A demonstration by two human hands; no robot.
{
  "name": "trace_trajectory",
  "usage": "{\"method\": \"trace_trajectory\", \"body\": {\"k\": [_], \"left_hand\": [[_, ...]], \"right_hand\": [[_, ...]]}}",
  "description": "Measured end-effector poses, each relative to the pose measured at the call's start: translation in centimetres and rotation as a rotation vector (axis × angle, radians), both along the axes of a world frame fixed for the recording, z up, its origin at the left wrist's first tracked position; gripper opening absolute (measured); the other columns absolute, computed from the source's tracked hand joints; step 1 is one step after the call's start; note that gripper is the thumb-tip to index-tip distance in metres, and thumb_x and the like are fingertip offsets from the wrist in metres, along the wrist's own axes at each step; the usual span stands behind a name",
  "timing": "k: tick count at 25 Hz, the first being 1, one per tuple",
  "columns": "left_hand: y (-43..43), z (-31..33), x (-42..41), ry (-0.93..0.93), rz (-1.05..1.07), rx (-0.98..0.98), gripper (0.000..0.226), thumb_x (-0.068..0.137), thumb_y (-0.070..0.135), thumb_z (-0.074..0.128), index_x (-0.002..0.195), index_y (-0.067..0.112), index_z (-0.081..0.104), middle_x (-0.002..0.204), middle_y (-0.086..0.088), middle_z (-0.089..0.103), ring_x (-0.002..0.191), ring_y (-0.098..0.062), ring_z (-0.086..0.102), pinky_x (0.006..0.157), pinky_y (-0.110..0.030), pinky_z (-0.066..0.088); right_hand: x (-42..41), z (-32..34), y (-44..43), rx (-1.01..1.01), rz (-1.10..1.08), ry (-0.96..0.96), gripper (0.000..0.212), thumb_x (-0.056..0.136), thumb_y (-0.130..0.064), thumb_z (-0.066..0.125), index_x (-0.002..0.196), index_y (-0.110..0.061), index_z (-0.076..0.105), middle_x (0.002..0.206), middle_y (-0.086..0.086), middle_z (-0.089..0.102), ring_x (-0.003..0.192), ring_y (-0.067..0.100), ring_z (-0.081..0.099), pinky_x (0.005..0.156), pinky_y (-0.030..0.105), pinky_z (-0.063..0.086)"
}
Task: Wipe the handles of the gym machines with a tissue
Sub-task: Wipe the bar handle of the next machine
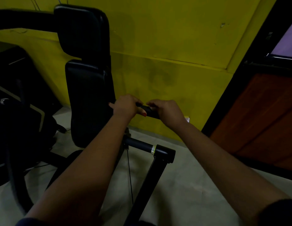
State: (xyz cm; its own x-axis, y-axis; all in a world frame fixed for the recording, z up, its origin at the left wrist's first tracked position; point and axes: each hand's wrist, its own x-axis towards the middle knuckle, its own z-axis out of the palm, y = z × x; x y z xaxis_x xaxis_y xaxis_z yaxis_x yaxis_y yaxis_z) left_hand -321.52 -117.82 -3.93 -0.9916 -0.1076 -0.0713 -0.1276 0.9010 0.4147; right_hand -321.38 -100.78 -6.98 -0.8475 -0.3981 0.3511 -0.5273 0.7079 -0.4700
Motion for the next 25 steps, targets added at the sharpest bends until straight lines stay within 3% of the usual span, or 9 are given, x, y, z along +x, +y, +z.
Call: {"method": "trace_trajectory", "body": {"k": [3, 6, 9, 11, 15, 19, 22, 25], "left_hand": [[-0.9, -0.5, -0.1, 0.034, -0.109, 0.126, 0.055, 0.063, 0.041, 0.086, 0.114, 0.028, 0.071, 0.118, 0.0, 0.068, 0.11, -0.019, 0.06, 0.096, -0.037, 0.048], [-1.8, 0.0, -0.5, 0.02, -0.264, -0.018, 0.054, 0.073, 0.024, 0.083, 0.124, 0.025, 0.066, 0.126, -0.002, 0.064, 0.116, -0.02, 0.058, 0.093, -0.028, 0.045], [-2.4, 0.7, -1.0, -0.012, -0.332, -0.166, 0.05, 0.077, 0.011, 0.078, 0.124, 0.02, 0.066, 0.122, -0.007, 0.065, 0.115, -0.025, 0.058, 0.092, -0.032, 0.046], [-2.6, 0.8, -1.2, 0.0, -0.319, -0.181, 0.044, 0.075, 0.011, 0.08, 0.117, 0.016, 0.07, 0.114, -0.009, 0.068, 0.109, -0.026, 0.061, 0.086, -0.032, 0.048], [-3.9, 0.1, -1.3, 0.034, -0.22, -0.094, 0.054, 0.07, 0.021, 0.084, 0.121, 0.023, 0.068, 0.121, -0.006, 0.067, 0.115, -0.024, 0.058, 0.092, -0.03, 0.046], [-4.8, -0.4, -1.5, 0.029, -0.099, 0.014, 0.055, 0.066, 0.027, 0.087, 0.118, 0.023, 0.07, 0.119, -0.007, 0.067, 0.113, -0.024, 0.058, 0.09, -0.03, 0.048], [-4.7, -0.4, -1.5, 0.046, -0.082, 0.023, 0.051, 0.065, 0.025, 0.088, 0.114, 0.023, 0.072, 0.116, -0.007, 0.069, 0.11, -0.023, 0.06, 0.086, -0.029, 0.048], [-4.9, -0.5, -1.5, 0.043, -0.077, 0.042, 0.051, 0.067, 0.023, 0.087, 0.116, 0.022, 0.071, 0.118, -0.007, 0.068, 0.11, -0.023, 0.06, 0.086, -0.028, 0.047]], "right_hand": [[2.2, -1.0, 3.3, -0.042, 0.03, 0.17, 0.029, 0.081, 0.004, 0.062, 0.101, -0.012, 0.074, 0.096, 0.007, 0.074, 0.084, 0.024, 0.068, 0.068, 0.03, 0.052], [3.0, -1.0, 3.1, -0.089, 0.007, 0.246, 0.029, 0.081, 0.004, 0.064, 0.104, -0.01, 0.073, 0.094, 0.006, 0.073, 0.087, 0.018, 0.063, 0.07, 0.014, 0.046], [1.2, -1.3, -1.8, 0.018, 0.003, 0.234, 0.047, 0.079, 0.01, 0.063, 0.122, -0.008, 0.065, 0.092, 0.014, 0.068, 0.083, 0.035, 0.06, 0.063, 0.029, 0.04], [0.4, -1.9, -3.7, 0.099, 0.045, 0.298, 0.053, 0.076, 0.013, 0.064, 0.127, -0.003, 0.061, 0.087, 0.018, 0.063, 0.079, 0.036, 0.057, 0.058, 0.034, 0.044], [2.0, -3.4, 0.3, 0.152, 0.045, 0.392, 0.036, 0.085, -0.001, 0.066, 0.12, -0.008, 0.065, 0.088, 0.012, 0.06, 0.082, 0.031, 0.053, 0.064, 0.035, 0.05], [2.2, -4.5, 1.5, 0.172, 0.114, 0.511, 0.026, 0.08, 0.007, 0.07, 0.104, -0.005, 0.069, 0.113, 0.017, 0.058, 0.092, 0.033, 0.054, 0.069, 0.037, 0.052], [0.3, -4.0, -3.6, 0.266, 0.168, 0.539, 0.033, 0.077, 0.008, 0.072, 0.109, 0.001, 0.067, 0.108, 0.019, 0.062, 0.088, 0.035, 0.056, 0.065, 0.039, 0.052], [0.3, -4.3, -3.8, 0.301, 0.19, 0.609, 0.024, 0.09, 0.002, 0.058, 0.111, 0.004, 0.067, 0.105, 0.02, 0.064, 0.093, 0.034, 0.056, 0.071, 0.041, 0.054]]}}
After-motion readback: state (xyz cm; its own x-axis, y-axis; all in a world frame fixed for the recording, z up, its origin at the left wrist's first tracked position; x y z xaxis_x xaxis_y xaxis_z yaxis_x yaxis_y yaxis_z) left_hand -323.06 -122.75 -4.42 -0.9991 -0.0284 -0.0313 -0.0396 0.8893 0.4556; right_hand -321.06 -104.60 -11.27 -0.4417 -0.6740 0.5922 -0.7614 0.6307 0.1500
